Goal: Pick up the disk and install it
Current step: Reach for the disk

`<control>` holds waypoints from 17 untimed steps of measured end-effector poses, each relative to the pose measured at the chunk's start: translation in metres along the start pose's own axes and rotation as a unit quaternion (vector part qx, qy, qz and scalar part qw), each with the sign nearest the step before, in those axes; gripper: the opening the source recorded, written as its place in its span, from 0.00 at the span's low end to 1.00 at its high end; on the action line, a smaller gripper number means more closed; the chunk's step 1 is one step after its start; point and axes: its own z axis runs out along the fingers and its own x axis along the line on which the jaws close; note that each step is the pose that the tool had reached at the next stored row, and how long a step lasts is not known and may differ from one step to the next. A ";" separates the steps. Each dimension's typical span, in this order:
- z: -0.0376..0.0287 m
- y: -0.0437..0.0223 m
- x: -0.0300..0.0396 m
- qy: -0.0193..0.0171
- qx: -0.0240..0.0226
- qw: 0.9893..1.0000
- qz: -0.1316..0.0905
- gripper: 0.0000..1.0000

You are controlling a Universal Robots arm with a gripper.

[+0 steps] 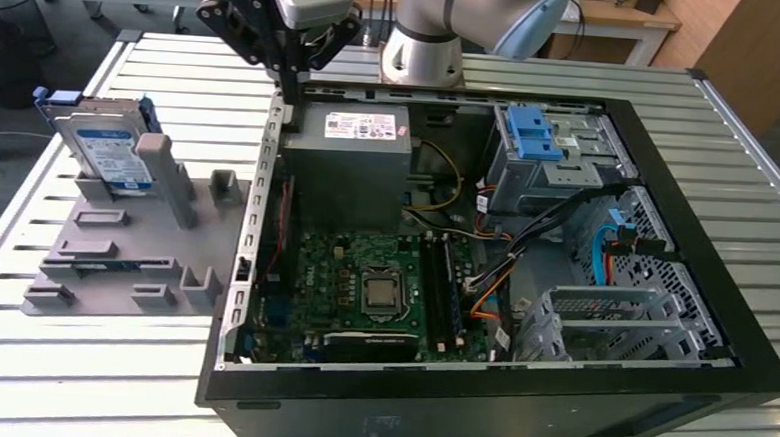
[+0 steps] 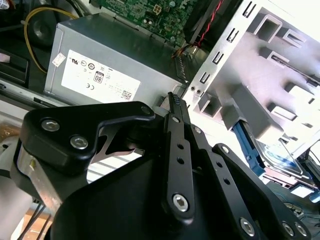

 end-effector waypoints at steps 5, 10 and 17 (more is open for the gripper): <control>0.0001 0.0002 0.0047 0.000 0.000 1.000 0.000 0.11; 0.0006 0.0045 0.0077 0.000 0.005 1.000 0.000 0.11; 0.0018 0.0117 0.0135 0.004 0.013 1.000 0.000 0.11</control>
